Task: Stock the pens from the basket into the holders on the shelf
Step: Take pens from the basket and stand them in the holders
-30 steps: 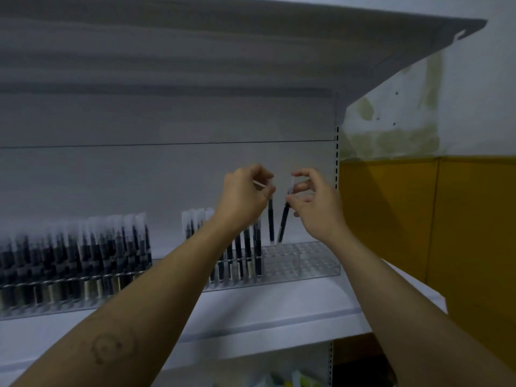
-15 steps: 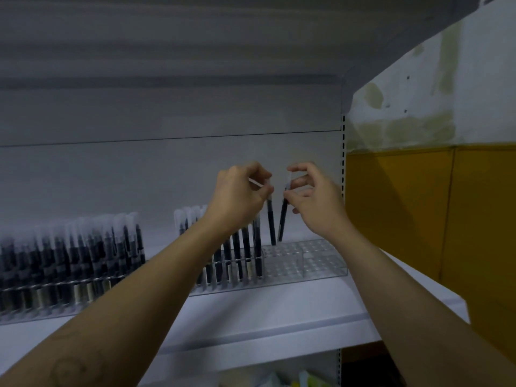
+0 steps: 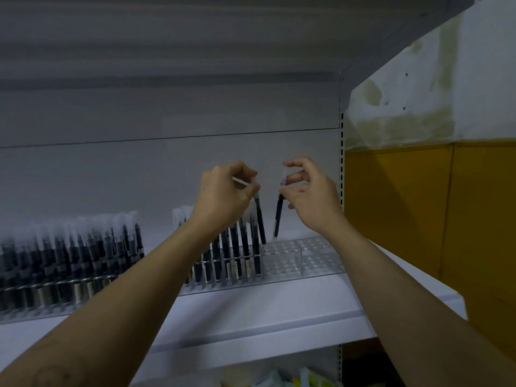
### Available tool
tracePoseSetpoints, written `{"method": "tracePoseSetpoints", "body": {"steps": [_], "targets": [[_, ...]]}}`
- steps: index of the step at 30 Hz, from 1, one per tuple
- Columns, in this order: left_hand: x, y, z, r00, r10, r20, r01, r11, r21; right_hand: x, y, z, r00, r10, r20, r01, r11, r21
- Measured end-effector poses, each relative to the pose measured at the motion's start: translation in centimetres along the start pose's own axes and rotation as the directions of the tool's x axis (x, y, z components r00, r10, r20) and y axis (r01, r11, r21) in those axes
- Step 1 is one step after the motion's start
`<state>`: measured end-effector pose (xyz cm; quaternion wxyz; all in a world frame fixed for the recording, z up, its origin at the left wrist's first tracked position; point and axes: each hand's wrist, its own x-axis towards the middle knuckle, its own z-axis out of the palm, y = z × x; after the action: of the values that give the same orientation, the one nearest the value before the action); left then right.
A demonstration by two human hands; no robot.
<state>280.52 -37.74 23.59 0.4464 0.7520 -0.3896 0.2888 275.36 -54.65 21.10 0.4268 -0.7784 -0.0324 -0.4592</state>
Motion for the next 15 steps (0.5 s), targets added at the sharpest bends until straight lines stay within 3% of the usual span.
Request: {"method": "tracePoseSetpoints", "body": {"steps": [6,11,15], "targets": [[-0.3,-0.1,0.9,1.0,0.002,0.026,-0.003,1.0,0.016,-0.3,0.4,0.0,1.0,0.017,-0.004,-0.017,1.0,-0.01],[-0.3,-0.3,1.4,0.99,0.023,0.142,-0.044,0.988,0.149,-0.1,0.0,0.2,0.999,0.001,0.038,0.0,1.0,-0.022],[0.0,-0.4,1.4,0.99,-0.01,0.14,-0.025,0.97,0.244,-0.1,-0.1,0.9,0.992,0.02,0.126,-0.014,0.999,-0.052]]}}
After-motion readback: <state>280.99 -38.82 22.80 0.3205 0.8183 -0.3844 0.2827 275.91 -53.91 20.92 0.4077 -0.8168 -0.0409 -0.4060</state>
